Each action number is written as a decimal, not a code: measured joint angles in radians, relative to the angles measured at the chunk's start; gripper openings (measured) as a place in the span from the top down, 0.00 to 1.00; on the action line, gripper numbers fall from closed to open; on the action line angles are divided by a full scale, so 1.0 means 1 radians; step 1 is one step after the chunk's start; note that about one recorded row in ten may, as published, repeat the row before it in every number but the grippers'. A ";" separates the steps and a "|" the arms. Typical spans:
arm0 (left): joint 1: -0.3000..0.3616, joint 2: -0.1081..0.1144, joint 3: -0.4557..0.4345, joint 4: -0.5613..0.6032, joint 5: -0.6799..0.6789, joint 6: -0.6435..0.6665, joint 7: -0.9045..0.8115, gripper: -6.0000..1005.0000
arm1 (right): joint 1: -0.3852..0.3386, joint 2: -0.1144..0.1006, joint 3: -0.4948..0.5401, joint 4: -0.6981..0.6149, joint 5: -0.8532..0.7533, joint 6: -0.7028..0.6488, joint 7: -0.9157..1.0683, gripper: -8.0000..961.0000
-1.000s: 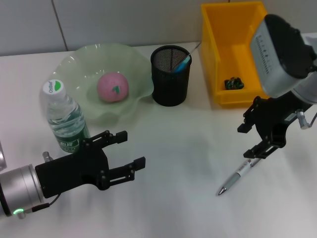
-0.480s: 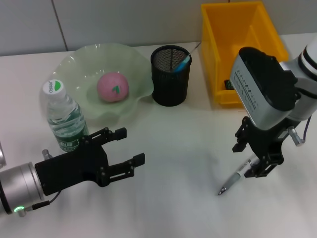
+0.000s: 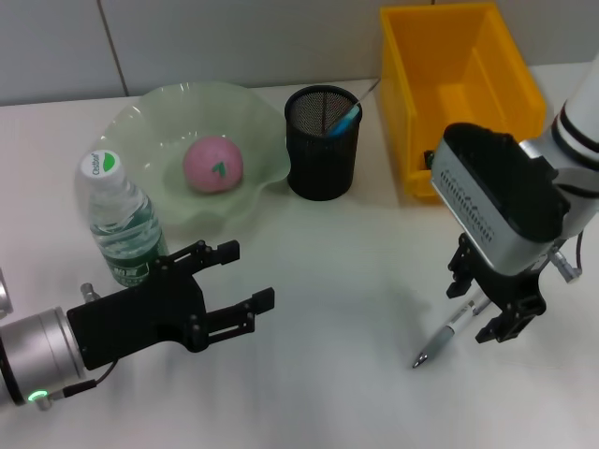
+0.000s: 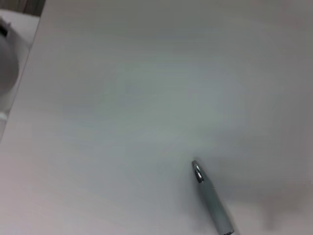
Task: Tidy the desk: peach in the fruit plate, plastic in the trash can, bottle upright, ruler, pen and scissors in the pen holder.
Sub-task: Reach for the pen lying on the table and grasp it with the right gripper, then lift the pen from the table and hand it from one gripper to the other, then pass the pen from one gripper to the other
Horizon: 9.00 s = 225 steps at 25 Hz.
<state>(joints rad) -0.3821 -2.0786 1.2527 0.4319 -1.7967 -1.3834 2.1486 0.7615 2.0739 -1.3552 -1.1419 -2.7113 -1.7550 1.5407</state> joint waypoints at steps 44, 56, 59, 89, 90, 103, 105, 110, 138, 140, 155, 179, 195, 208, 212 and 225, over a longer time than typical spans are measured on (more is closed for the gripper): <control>-0.009 -0.001 0.044 -0.026 -0.094 0.008 -0.006 0.19 | 0.078 0.006 -0.146 0.180 -0.021 0.144 -0.176 0.61; -0.012 -0.001 0.040 -0.026 -0.093 0.002 -0.007 0.19 | 0.079 0.006 -0.151 0.192 -0.023 0.161 -0.180 0.64; -0.012 -0.001 0.040 -0.027 -0.093 0.002 -0.007 0.19 | 0.079 0.006 -0.158 0.199 -0.024 0.169 -0.182 0.64; -0.015 -0.001 0.044 -0.027 -0.144 -0.038 -0.009 0.19 | 0.120 -0.003 0.125 0.105 0.056 -0.006 -0.235 0.87; -0.016 -0.001 0.044 -0.027 -0.150 -0.050 -0.009 0.19 | 0.120 -0.004 0.156 0.088 0.076 -0.025 -0.236 0.87; -0.016 -0.001 0.044 -0.023 -0.214 -0.148 0.001 0.19 | 0.051 0.002 0.465 0.081 0.355 -0.086 -0.170 0.87; -0.023 -0.001 0.044 -0.021 -0.228 -0.163 0.004 0.20 | 0.028 0.002 0.470 0.107 0.427 -0.060 -0.149 0.87; -0.038 -0.001 0.045 -0.022 -0.260 -0.207 0.013 0.20 | -0.028 0.002 0.471 0.185 0.582 -0.018 -0.121 0.87; -0.041 -0.001 0.038 -0.045 -0.278 -0.227 0.042 0.21 | -0.049 0.006 0.455 0.443 0.801 0.069 -0.148 0.87; -0.041 -0.001 0.038 -0.045 -0.285 -0.227 0.043 0.21 | -0.049 0.006 0.455 0.444 0.802 0.073 -0.150 0.87; -0.048 -0.001 0.045 -0.053 -0.288 -0.217 0.044 0.45 | -0.049 0.009 0.454 0.450 0.812 0.086 -0.152 0.87; -0.055 -0.001 0.066 -0.070 -0.292 -0.218 0.034 0.84 | -0.042 0.009 0.443 0.450 0.815 0.091 -0.142 0.80; -0.061 -0.001 0.073 -0.071 -0.316 -0.224 0.025 0.85 | -0.048 0.009 0.446 0.443 0.816 0.106 -0.142 0.56; -0.052 -0.002 0.073 -0.116 -0.407 -0.246 0.000 0.85 | -0.169 0.005 0.450 0.435 0.883 0.087 -0.147 0.42; -0.050 -0.002 0.073 -0.120 -0.417 -0.254 -0.012 0.85 | -0.190 0.007 0.453 0.478 0.903 0.084 -0.219 0.42; -0.042 -0.002 0.083 -0.161 -0.562 -0.315 -0.179 0.84 | -0.307 0.008 0.456 0.635 1.142 0.037 -0.576 0.43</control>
<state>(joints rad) -0.4237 -2.0801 1.3352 0.2707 -2.3589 -1.6982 1.9699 0.4543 2.0822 -0.8997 -0.5071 -1.5696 -1.7176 0.9647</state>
